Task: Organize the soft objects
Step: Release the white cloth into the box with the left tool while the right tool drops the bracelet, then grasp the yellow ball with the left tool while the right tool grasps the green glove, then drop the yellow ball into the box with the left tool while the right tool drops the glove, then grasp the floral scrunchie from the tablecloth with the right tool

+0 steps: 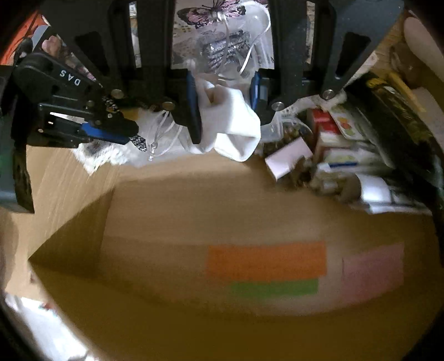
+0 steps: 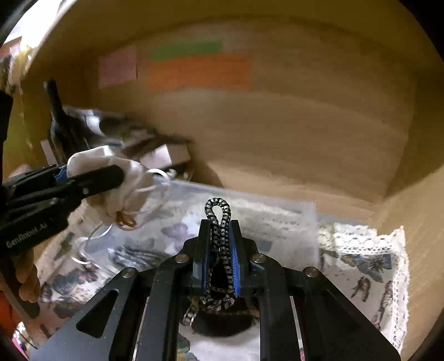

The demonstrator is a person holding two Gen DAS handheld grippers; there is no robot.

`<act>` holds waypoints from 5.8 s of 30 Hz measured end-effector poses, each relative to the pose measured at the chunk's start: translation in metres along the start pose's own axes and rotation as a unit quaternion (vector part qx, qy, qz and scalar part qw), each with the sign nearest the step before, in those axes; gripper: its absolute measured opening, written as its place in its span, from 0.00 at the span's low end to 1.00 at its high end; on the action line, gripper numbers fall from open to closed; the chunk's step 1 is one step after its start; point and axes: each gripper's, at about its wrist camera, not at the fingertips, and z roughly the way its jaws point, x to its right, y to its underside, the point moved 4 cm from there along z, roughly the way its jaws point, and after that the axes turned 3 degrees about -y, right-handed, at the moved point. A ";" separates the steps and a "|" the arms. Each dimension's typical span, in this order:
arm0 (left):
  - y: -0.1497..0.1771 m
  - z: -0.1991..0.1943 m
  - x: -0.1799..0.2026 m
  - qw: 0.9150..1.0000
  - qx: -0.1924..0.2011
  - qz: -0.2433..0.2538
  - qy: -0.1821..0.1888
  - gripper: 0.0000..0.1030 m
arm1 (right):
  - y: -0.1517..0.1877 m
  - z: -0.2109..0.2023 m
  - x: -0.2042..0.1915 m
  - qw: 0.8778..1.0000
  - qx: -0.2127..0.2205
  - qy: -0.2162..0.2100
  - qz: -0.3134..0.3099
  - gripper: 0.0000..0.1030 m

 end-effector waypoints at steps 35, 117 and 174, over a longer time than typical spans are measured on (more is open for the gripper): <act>0.023 -0.069 0.006 0.999 -0.014 0.030 -0.016 1.00 | 0.037 -0.102 -0.014 0.997 0.071 0.014 -0.016 0.86; 0.051 0.032 0.011 0.995 -0.096 0.031 0.024 0.41 | 0.019 0.005 -0.001 1.000 -0.011 0.009 0.010 0.28; 0.097 -0.090 -0.016 0.998 -0.051 -0.001 -0.020 1.00 | 0.059 -0.082 -0.066 0.996 0.027 -0.067 -0.050 0.09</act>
